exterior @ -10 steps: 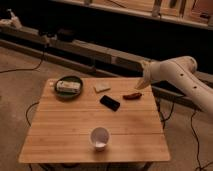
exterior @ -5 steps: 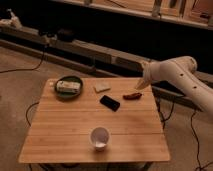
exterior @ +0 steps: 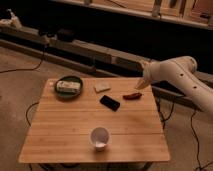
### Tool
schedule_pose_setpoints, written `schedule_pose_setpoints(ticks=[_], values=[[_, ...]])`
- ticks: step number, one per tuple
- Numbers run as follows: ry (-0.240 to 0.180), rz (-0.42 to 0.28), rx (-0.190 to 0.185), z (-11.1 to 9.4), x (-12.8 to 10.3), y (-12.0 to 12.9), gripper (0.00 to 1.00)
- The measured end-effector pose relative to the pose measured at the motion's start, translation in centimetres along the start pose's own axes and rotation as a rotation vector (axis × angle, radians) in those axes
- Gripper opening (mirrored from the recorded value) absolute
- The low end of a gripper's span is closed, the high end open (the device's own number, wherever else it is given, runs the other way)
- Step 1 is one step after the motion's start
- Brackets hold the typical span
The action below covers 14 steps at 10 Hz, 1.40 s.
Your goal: Place the pepper in the ceramic cup
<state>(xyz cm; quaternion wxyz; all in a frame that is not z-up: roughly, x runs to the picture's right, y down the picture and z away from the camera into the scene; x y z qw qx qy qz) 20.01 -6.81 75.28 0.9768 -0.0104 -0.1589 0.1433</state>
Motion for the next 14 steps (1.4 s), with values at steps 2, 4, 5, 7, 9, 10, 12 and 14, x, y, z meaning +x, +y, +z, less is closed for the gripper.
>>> schedule_pose_setpoints(ticks=[2, 4, 5, 7, 9, 10, 12, 14], values=[[0.0, 0.0, 0.0, 0.0, 0.0, 0.0, 0.8], [0.0, 0.0, 0.0, 0.0, 0.0, 0.0, 0.8], [0.0, 0.0, 0.0, 0.0, 0.0, 0.0, 0.8], [0.008, 0.015, -0.037, 0.1, 0.7, 0.6, 0.8], [0.043, 0.06, -0.132, -0.1, 3.4, 2.3, 0.8], [0.08, 0.09, -0.203, -0.7, 5.6, 3.8, 0.8], [0.192, 0.137, -0.323, -2.7, 10.7, 5.9, 0.8], [0.266, 0.153, -0.379, -3.7, 13.2, 6.1, 0.8]])
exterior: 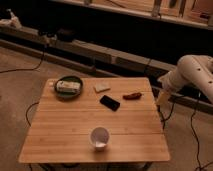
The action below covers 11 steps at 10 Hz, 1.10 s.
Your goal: Place the pepper in the ceramic cup
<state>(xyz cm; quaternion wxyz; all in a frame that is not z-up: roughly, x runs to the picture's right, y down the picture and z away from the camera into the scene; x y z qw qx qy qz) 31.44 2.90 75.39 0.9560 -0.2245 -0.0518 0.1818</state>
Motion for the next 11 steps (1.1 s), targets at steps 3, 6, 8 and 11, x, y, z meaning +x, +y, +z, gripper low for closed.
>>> schedule_pose_setpoints(ticks=[3, 6, 8, 11], values=[[0.007, 0.004, -0.003, -0.1, 0.4, 0.0, 0.8], [-0.041, -0.041, -0.047, 2.9, -1.6, -1.1, 0.8], [-0.069, -0.091, -0.101, 5.5, -3.1, -1.9, 0.8], [-0.007, -0.134, -0.185, 8.3, -3.4, -3.3, 0.8]])
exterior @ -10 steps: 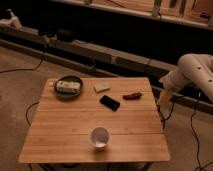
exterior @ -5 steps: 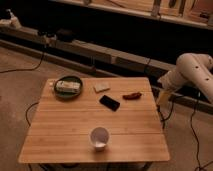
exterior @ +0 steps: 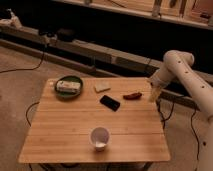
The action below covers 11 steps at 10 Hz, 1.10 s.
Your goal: Place the pepper in the ceramic cup
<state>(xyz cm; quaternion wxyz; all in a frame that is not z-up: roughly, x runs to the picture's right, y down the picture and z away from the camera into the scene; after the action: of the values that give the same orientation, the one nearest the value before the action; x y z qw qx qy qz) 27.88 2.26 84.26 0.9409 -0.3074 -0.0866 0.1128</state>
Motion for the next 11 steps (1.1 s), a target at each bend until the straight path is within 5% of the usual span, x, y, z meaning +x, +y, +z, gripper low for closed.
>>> schedule_pose_setpoints(ticks=[2, 7, 11], values=[[0.019, -0.018, -0.036, 1.3, 0.0, -1.2, 0.8], [-0.016, -0.126, -0.023, 4.5, -3.6, -4.1, 0.8], [0.008, -0.149, -0.046, 7.5, -3.9, -3.8, 0.8]])
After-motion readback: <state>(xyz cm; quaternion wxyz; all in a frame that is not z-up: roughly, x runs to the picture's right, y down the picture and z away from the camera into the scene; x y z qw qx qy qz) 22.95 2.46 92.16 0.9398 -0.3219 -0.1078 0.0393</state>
